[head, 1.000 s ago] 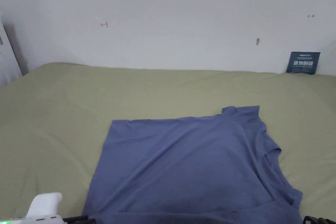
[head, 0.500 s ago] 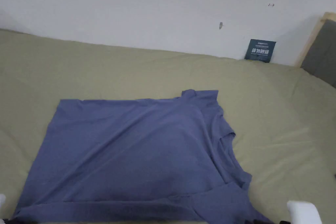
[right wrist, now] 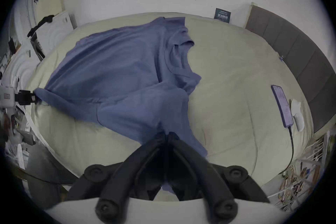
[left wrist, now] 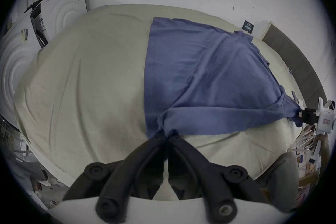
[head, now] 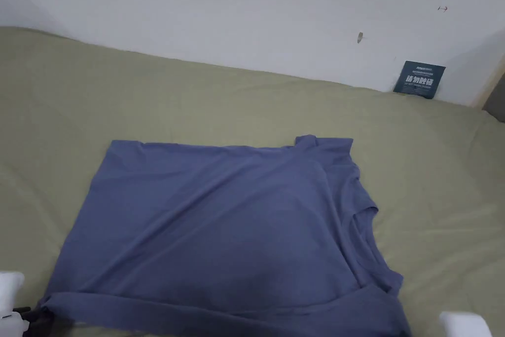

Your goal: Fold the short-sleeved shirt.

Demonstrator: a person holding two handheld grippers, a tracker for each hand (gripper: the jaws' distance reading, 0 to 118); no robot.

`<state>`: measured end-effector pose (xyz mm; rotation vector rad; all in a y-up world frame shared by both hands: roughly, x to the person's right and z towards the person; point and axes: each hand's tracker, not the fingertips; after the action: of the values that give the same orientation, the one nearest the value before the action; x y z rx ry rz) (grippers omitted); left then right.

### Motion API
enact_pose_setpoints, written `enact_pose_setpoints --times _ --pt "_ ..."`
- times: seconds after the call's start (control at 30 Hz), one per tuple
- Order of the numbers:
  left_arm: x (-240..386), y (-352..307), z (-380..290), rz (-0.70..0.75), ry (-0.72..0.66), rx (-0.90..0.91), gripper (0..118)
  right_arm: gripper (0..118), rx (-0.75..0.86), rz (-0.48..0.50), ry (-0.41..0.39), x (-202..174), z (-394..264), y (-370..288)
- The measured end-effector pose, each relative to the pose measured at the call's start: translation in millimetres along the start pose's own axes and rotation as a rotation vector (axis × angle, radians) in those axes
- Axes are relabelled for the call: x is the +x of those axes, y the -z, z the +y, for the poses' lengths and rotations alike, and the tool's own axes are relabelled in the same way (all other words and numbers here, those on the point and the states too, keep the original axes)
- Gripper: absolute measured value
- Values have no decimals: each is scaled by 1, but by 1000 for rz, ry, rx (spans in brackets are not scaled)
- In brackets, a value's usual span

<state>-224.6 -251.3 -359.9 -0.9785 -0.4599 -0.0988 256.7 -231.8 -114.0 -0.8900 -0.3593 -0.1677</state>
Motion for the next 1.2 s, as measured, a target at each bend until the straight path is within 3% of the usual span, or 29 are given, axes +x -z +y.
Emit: enact_pose_setpoints --times 0.1,0.23,0.47,0.7,0.87,0.9,0.93,1.0,1.13,1.2 --pt "0 -5 11 -2 9 21 2 4 -10 10 7 5 17 -1" --pt "2 -7 34 -11 47 28 2 4 -53 33 -45 10 49 6" --pt "-7 7 92 19 103 3 2 4 -127 32 -199 12 135 40" --pt "-13 43 146 30 106 -51 2 4 -180 47 -189 13 213 102" --pt "-15 74 168 26 112 -132 2 5 -184 17 -184 4 234 137" --pt "-15 79 170 36 120 -134 3 11 -179 0 -171 3 236 143" --pt "-14 84 172 43 136 -151 8 28 -175 -10 -150 5 238 149" --pt "-13 91 174 62 152 -147 17 75 -135 -37 -90 9 240 154" --pt "-22 91 182 83 110 -145 20 73 8 -72 14 27 243 144" --pt "-24 80 184 98 85 -100 23 73 93 -78 29 26 240 124"
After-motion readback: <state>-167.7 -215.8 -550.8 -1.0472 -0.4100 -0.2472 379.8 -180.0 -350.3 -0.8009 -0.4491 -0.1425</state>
